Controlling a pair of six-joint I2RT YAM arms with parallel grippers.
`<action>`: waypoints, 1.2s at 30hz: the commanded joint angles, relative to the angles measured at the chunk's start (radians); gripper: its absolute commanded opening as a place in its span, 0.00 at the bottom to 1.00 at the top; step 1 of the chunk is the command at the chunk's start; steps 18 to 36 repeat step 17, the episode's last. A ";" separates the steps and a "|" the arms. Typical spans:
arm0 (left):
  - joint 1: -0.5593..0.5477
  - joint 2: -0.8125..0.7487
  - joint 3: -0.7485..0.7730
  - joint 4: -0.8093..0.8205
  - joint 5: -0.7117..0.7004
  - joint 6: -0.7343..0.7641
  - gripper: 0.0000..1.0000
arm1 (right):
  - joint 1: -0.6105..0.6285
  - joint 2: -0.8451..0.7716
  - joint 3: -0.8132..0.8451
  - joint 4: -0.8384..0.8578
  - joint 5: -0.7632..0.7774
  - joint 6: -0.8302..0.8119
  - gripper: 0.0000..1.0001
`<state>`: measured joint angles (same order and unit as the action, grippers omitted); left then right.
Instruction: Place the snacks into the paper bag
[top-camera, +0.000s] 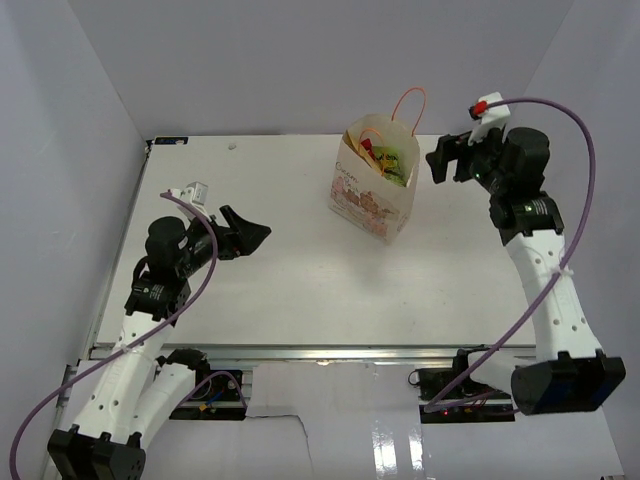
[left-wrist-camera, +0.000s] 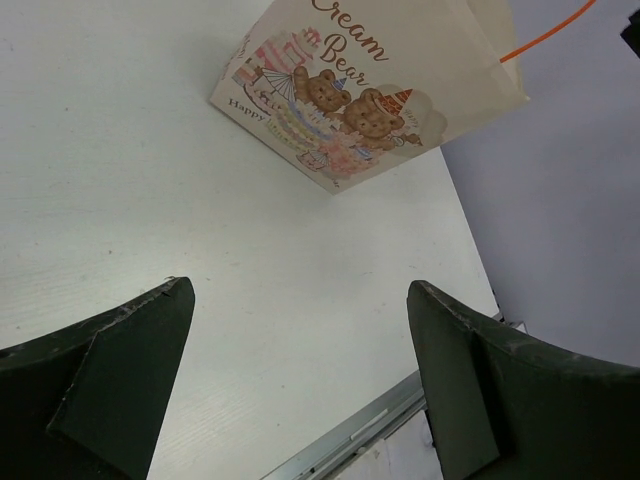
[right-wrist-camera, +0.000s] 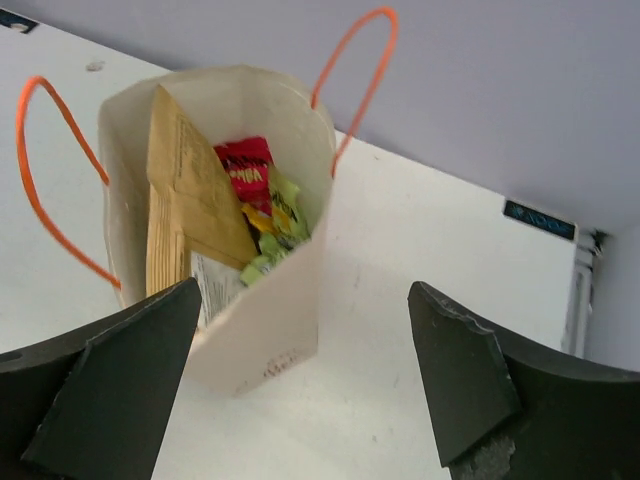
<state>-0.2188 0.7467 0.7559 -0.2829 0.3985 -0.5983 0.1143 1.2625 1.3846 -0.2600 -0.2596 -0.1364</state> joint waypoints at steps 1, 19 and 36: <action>0.003 -0.003 -0.009 0.050 -0.021 0.017 0.98 | -0.010 -0.147 -0.161 -0.087 0.109 0.058 0.90; 0.004 0.114 0.005 0.143 0.017 0.029 0.98 | -0.036 -0.440 -0.429 -0.150 0.338 0.083 0.90; 0.004 0.114 0.005 0.143 0.017 0.029 0.98 | -0.036 -0.440 -0.429 -0.150 0.338 0.083 0.90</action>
